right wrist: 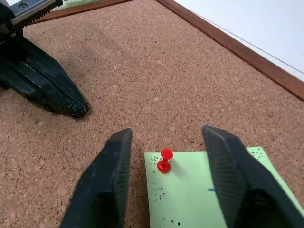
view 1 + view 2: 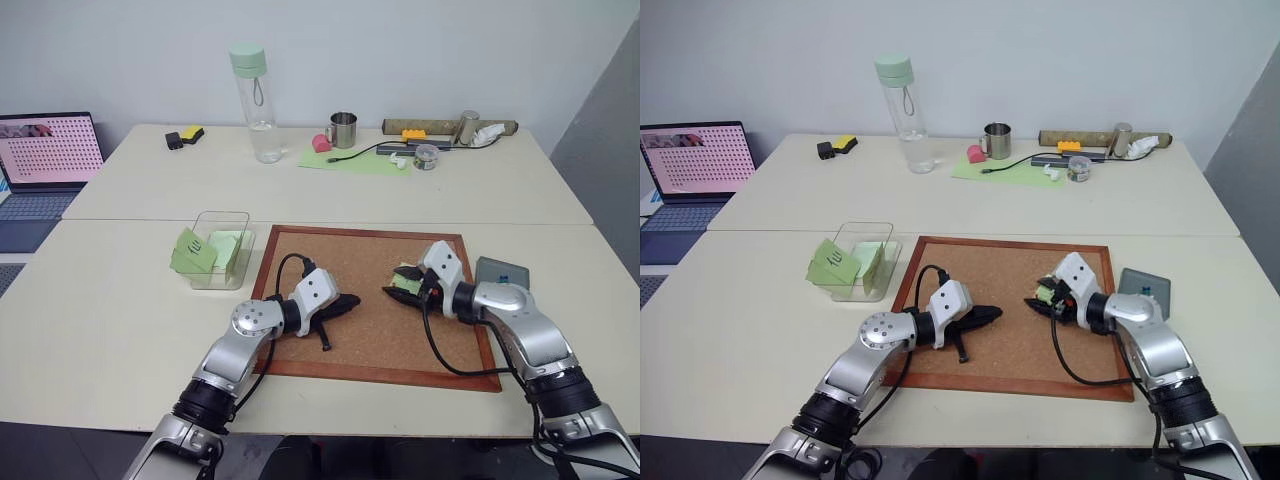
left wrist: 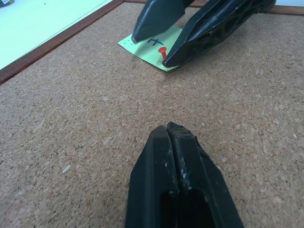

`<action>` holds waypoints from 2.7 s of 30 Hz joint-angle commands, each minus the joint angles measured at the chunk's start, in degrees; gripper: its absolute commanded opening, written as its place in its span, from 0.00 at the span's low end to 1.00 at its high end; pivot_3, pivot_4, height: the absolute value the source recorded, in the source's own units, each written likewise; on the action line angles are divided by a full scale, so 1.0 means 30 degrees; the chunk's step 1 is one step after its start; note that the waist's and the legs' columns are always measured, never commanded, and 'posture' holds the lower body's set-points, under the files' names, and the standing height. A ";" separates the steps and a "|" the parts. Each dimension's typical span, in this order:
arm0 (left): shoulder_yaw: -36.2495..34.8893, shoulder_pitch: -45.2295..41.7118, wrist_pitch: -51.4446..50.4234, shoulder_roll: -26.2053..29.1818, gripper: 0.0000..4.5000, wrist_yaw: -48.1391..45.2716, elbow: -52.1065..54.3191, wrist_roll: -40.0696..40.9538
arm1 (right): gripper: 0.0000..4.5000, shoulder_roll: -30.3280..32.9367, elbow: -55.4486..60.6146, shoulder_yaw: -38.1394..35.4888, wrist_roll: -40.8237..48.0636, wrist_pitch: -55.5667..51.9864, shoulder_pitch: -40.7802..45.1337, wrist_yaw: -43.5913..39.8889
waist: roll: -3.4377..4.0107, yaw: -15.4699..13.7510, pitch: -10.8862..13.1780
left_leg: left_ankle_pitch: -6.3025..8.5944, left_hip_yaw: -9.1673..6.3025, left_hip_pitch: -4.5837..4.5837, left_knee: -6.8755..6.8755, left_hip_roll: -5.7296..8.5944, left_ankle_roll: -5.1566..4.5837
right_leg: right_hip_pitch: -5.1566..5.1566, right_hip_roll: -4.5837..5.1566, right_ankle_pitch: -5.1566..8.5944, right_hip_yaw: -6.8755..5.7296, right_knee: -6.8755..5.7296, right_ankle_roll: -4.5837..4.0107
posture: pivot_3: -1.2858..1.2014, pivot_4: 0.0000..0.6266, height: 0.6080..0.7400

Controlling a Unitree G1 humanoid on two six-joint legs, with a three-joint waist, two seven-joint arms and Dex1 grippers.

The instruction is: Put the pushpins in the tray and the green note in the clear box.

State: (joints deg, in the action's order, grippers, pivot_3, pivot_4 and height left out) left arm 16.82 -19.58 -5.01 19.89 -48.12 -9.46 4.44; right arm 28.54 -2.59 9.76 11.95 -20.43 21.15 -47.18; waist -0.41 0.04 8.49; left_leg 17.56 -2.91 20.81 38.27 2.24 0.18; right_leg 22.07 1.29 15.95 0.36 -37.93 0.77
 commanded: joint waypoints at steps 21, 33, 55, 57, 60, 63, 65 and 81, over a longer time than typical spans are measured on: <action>-0.0294 0.0799 -0.1807 -0.0092 0.00 0.0498 -0.1039 0.0044 | 0.00 0.1520 0.4560 -0.1027 0.1483 -0.0822 0.0076 -0.1741 | 0.0004 -0.0001 0.0002 | 0.0000 -0.0001 0.0002 -0.0022 0.0000 0.0000 | 0.0013 0.0001 0.0001 0.0004 0.0003 0.0002 | 0.52 0.24 1.00; -0.6353 -0.1337 -1.1116 -0.1478 0.47 0.0510 0.3086 0.9786 | 0.00 0.4148 0.6368 -0.0094 -0.1091 0.3620 -0.0467 -0.3116 | -0.0201 0.0020 0.0238 | -0.0013 -0.0011 0.0078 -0.0022 -0.0007 0.0024 | 0.0083 -0.0002 0.0004 -0.0024 0.0004 0.0005 | 0.52 0.24 1.00; -0.4863 -0.3819 -1.4116 -0.3422 0.87 0.0063 0.2890 1.2696 | 0.00 0.4599 0.6148 0.1387 -0.3628 1.0265 0.1189 -0.4609 | -0.0251 -0.0029 0.0276 | -0.0095 -0.0027 0.0090 -0.0017 0.0004 0.0172 | 0.0072 0.0002 0.0002 -0.0028 0.0061 0.0004 | 0.52 0.24 1.00; -0.4805 -0.3839 -1.3748 -0.3608 0.80 -0.0035 0.2750 1.2586 | 0.00 0.4584 0.6127 0.1419 -0.3603 1.0274 0.1193 -0.4622 | -0.0251 -0.0032 0.0275 | -0.0097 -0.0029 0.0090 -0.0017 0.0003 0.0176 | 0.0071 0.0002 0.0002 -0.0030 0.0061 0.0003 | 0.52 0.24 1.00; -0.4835 -0.3945 -1.3601 -0.3787 0.70 -0.0220 0.2622 1.2743 | 0.00 0.4556 0.6153 0.1431 -0.3528 1.0203 0.1137 -0.4617 | -0.0251 -0.0029 0.0275 | -0.0098 -0.0029 0.0089 -0.0017 0.0003 0.0178 | 0.0071 0.0002 0.0002 -0.0029 0.0060 0.0002 | 0.52 0.24 1.00; -0.4794 -0.3986 -1.3593 -0.3784 0.58 -0.0419 0.2586 1.2753 | 0.00 0.4523 0.6143 0.1433 -0.3522 1.0200 0.1136 -0.4585 | -0.0251 -0.0028 0.0275 | -0.0098 -0.0030 0.0090 -0.0017 0.0003 0.0178 | 0.0071 0.0002 0.0002 -0.0028 0.0060 0.0002 | 0.52 0.24 1.00; -0.4710 -0.3980 -1.3632 -0.3683 0.51 -0.0581 0.2620 1.2716 | 0.00 0.4491 0.6119 0.1424 -0.3521 1.0212 0.1158 -0.4555 | -0.0251 -0.0028 0.0275 | -0.0098 -0.0030 0.0090 -0.0016 0.0004 0.0177 | 0.0071 0.0002 0.0002 -0.0029 0.0060 0.0002 | 0.52 0.24 1.00; -0.4609 -0.4047 -1.3194 -0.3884 0.00 -0.0113 0.1948 1.2041 | 0.00 0.4215 0.5976 0.1135 -0.3119 1.0365 0.1422 -0.4476 | -0.0251 -0.0030 0.0275 | -0.0099 -0.0030 0.0089 -0.0012 0.0004 0.0177 | 0.0071 0.0002 0.0001 -0.0029 0.0055 0.0001 | 0.52 0.24 1.00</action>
State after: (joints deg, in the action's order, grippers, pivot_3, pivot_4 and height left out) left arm 3.03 -30.54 -45.79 8.76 -49.01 -3.50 41.15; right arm 41.49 14.32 14.65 1.26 9.92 23.84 -60.97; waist -1.17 -0.05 9.31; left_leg 17.26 -3.00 21.07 38.24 2.25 0.72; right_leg 22.28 1.30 15.95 0.27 -37.77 0.77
